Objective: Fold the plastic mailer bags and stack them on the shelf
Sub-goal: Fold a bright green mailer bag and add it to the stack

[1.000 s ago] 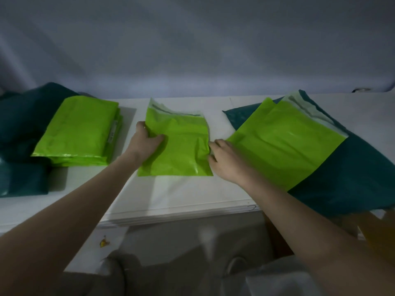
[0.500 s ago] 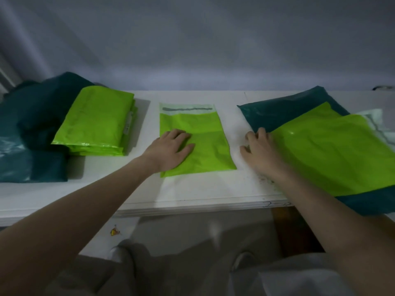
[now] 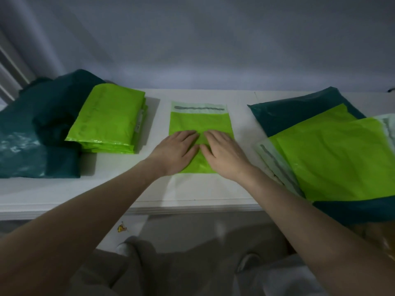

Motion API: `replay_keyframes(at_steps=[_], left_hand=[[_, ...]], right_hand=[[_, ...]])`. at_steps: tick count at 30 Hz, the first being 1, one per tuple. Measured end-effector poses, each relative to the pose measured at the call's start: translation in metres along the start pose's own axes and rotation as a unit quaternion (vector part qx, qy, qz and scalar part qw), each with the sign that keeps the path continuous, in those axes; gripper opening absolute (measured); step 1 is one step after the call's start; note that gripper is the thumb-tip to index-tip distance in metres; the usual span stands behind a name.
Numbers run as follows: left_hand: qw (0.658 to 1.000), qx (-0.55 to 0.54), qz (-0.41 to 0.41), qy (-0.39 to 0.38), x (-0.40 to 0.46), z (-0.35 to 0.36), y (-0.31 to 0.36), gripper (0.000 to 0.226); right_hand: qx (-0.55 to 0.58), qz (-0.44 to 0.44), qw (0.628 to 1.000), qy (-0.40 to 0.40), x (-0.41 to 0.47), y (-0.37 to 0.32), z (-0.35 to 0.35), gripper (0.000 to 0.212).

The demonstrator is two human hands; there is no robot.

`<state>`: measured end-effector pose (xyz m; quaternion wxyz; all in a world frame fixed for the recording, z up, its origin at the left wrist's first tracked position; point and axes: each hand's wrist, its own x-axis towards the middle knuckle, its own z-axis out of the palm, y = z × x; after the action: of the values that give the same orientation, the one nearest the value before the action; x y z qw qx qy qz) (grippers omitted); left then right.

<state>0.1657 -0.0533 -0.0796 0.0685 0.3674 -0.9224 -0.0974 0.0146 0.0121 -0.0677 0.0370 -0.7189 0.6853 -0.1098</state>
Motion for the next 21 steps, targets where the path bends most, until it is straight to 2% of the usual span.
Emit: replay_keyframes(at_steps=[1, 5, 16, 21], left_hand=[[1.000, 0.010, -0.001, -0.009, -0.001, 0.002, 0.000, 0.079], [1.000, -0.007, -0.028, -0.012, 0.001, 0.000, 0.002, 0.052], [0.996, -0.019, -0.064, -0.055, 0.004, 0.009, 0.001, 0.058], [0.996, -0.001, -0.076, -0.043, 0.002, 0.014, 0.002, 0.065]], right_hand=[[-0.008, -0.002, 1.000, -0.013, 0.000, 0.000, 0.004, 0.048], [-0.004, 0.007, 1.000, -0.024, 0.001, 0.005, 0.007, 0.049], [0.009, 0.049, 0.997, -0.053, 0.003, 0.010, 0.016, 0.060], [-0.008, 0.074, 0.995, -0.068, 0.000, 0.009, 0.019, 0.065]])
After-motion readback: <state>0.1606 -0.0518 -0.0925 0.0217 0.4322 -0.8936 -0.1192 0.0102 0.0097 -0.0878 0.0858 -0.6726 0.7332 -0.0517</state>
